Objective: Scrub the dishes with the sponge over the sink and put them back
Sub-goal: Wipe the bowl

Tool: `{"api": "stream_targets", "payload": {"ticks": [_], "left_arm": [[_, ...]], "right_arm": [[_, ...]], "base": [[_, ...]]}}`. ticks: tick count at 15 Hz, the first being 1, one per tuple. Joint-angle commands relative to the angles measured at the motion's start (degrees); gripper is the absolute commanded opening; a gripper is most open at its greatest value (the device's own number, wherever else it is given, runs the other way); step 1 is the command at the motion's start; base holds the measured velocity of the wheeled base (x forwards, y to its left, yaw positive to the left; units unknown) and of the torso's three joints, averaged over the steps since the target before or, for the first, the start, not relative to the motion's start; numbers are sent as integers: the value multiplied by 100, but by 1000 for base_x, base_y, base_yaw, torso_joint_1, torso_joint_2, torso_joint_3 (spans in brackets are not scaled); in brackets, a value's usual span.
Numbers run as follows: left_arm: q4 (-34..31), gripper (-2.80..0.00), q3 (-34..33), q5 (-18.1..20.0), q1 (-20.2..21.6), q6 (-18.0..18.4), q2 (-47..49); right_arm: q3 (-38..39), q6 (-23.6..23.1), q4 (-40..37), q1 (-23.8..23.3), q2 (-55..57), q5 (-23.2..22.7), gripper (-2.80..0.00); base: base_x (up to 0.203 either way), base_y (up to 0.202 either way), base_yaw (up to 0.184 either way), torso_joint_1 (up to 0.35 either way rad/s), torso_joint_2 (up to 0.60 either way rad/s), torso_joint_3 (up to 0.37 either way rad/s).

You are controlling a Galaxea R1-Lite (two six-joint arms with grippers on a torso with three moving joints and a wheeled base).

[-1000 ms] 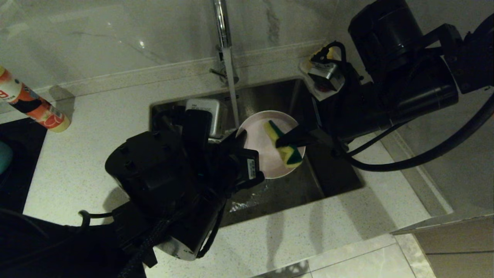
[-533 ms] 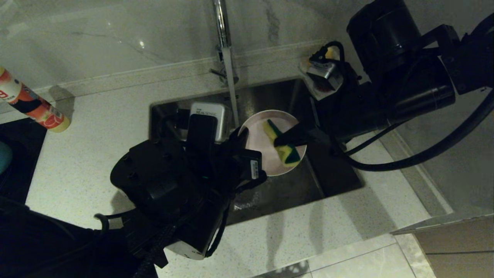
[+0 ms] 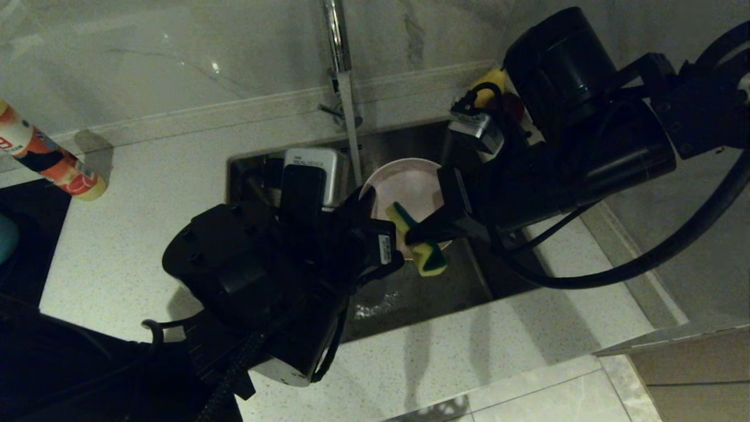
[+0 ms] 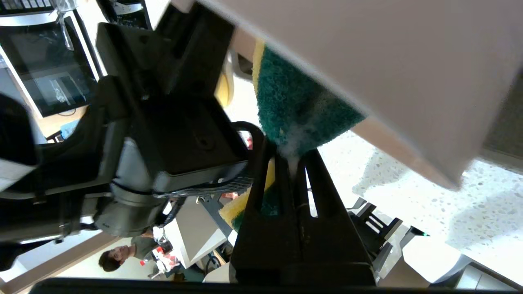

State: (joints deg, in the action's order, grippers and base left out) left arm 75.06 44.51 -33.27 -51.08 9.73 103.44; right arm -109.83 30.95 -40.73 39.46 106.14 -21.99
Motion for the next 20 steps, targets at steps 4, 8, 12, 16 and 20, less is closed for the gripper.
{"api": "stream_targets", "payload": {"ticks": [4,8,12,16,20], "left_arm": [[18,-280,30,-115,19,3,-87],[4,-280,32,-198,32,-24,-78],[-17,-280,102,-203,28,20,-108],[-17,-280,111,-198,28,12,-141],[-9,-280,105,-198,32,12,-154]], "right_arm": [[-47,164,-87,-160,-194,2,-280],[-56,174,-16,-289,-452,-24,-280],[-74,166,103,-290,-554,-33,-280],[-82,166,108,-132,-569,-42,-280],[-77,166,80,-163,-550,-16,-280]], "base": [[0,0,0,0,0,0],[0,0,0,0,0,0],[0,0,0,0,0,0],[0,0,0,0,0,0],[0,0,0,0,0,0]]}}
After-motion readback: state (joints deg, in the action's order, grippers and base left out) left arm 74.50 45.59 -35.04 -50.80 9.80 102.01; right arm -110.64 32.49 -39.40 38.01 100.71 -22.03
